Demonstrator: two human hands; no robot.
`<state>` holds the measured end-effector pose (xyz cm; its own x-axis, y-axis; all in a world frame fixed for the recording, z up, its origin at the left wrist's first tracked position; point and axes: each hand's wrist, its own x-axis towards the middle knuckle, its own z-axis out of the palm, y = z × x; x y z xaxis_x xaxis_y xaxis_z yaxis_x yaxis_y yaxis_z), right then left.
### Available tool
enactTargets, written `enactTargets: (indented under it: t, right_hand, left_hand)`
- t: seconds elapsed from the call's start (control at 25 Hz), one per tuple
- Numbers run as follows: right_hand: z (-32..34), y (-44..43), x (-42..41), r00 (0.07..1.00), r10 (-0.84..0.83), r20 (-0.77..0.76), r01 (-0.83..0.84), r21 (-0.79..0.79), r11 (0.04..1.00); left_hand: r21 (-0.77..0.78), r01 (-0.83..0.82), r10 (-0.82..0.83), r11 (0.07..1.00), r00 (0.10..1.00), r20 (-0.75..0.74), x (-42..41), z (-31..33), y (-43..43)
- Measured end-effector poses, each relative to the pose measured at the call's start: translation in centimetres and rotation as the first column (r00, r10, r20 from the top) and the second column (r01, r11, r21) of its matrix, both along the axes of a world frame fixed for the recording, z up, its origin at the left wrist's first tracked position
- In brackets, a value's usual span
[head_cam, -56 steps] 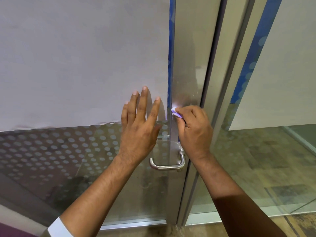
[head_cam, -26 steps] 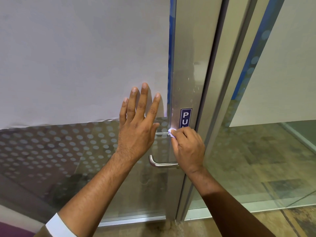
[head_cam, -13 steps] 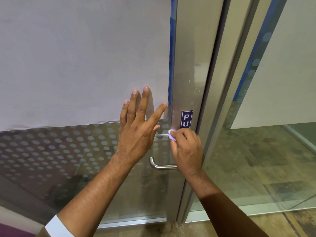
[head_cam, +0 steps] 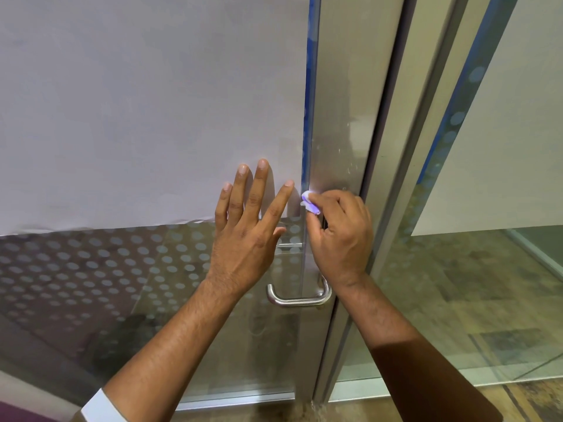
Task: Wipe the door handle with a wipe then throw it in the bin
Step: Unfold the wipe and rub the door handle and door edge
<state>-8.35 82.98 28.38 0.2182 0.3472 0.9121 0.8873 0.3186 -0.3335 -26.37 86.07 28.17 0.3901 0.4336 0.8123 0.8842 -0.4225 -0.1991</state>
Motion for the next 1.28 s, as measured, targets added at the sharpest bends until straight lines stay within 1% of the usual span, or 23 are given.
enactTargets:
  t: [0.16, 0.24, 0.32, 0.4, 0.52, 0.64, 0.76, 1.0, 1.12, 1.2, 1.28]
  right_hand:
    - [-5.3, -1.6, 0.1, 0.997, -0.03, 0.073, 0.041, -0.154, 0.987]
    - [-7.0, -2.1, 0.1, 0.992, -0.053, 0.112, 0.075, -0.206, 0.976]
    - [-6.8, -2.0, 0.1, 0.991, -0.058, 0.124, 0.081, -0.196, 0.977]
    - [-5.2, -1.9, 0.3, 0.99, -0.071, 0.126, 0.088, -0.136, 0.987]
    - [-1.4, -1.1, 0.6, 0.993, -0.084, 0.077, 0.087, -0.036, 0.996]
    - [0.9, -0.4, 0.5, 0.995, -0.092, 0.046, 0.091, 0.013, 0.996]
    - [-0.3, -0.5, 0.5, 0.994, -0.091, 0.06, 0.092, -0.003, 0.996]
    - [-6.8, -1.7, 0.2, 0.986, -0.087, 0.145, 0.111, -0.167, 0.98]
    - [-7.0, -1.8, 0.6, 0.977, -0.084, 0.195, 0.115, -0.156, 0.981]
    - [-6.0, -1.8, 0.8, 0.98, -0.082, 0.179, 0.106, -0.128, 0.986]
    - [-4.2, -1.5, 0.7, 0.988, -0.077, 0.131, 0.09, -0.096, 0.991]
  left_hand:
    - [-0.003, -0.016, 0.016, 1.0, 1.0, -0.008, -0.1, -0.1, -0.1]
    - [-0.001, -0.014, 0.013, 1.0, 1.0, -0.005, -0.1, 0.0, -0.1]
    - [0.0, -0.017, 0.017, 1.0, 1.0, 0.0, -0.2, 0.1, -0.2]
    - [0.004, -0.018, 0.018, 1.0, 1.0, 0.004, -0.1, 0.1, -0.3]
    - [0.009, -0.017, 0.017, 1.0, 1.0, 0.008, -0.1, 0.2, -0.5]
    - [0.014, -0.009, 0.008, 1.0, 1.0, 0.023, -0.1, 0.3, -0.8]
    - [0.012, -0.01, 0.01, 1.0, 1.0, 0.027, 0.0, 0.4, -0.8]
    - [0.02, -0.014, 0.014, 1.0, 1.0, 0.017, -0.1, 0.4, -0.8]
    - [0.004, -0.011, 0.011, 1.0, 1.0, 0.014, -0.1, 0.4, -0.7]
    - [-0.005, -0.016, 0.016, 1.0, 1.0, 0.011, 0.0, 0.4, -0.7]
    - [-0.005, -0.018, 0.018, 1.0, 1.0, 0.01, 0.0, 0.4, -0.7]
